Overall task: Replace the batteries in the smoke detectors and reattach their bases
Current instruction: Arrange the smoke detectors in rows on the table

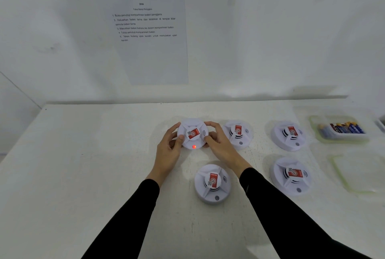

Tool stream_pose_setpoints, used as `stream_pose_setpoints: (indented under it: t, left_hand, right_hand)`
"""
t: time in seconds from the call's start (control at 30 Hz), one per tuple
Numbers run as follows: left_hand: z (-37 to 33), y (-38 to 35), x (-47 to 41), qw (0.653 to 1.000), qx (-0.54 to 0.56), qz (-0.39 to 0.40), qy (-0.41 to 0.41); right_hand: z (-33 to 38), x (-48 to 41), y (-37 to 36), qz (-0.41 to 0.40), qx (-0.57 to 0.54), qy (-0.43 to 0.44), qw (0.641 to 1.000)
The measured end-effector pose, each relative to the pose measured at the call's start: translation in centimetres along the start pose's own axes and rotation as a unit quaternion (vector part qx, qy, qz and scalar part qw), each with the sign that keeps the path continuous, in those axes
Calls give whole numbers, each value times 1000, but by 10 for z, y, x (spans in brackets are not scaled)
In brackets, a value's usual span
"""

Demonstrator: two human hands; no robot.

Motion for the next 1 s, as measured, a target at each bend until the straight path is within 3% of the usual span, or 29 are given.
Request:
stream_pose_setpoints:
  t: [1.0]
  left_hand:
    - [-4,-1,1,1000,-7,4,-7]
  right_hand:
    - [-1,-1,-1,2,0,1,1000]
Point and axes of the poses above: each hand's wrist, its own x-axis away from the middle knuckle, its own y-axis out of the back of the hand, z = x × y, the point moved 10 cm from there along -x, towards the middle knuckle, and after that the axes turned 9 degrees about -y, right-handed, at the moved point
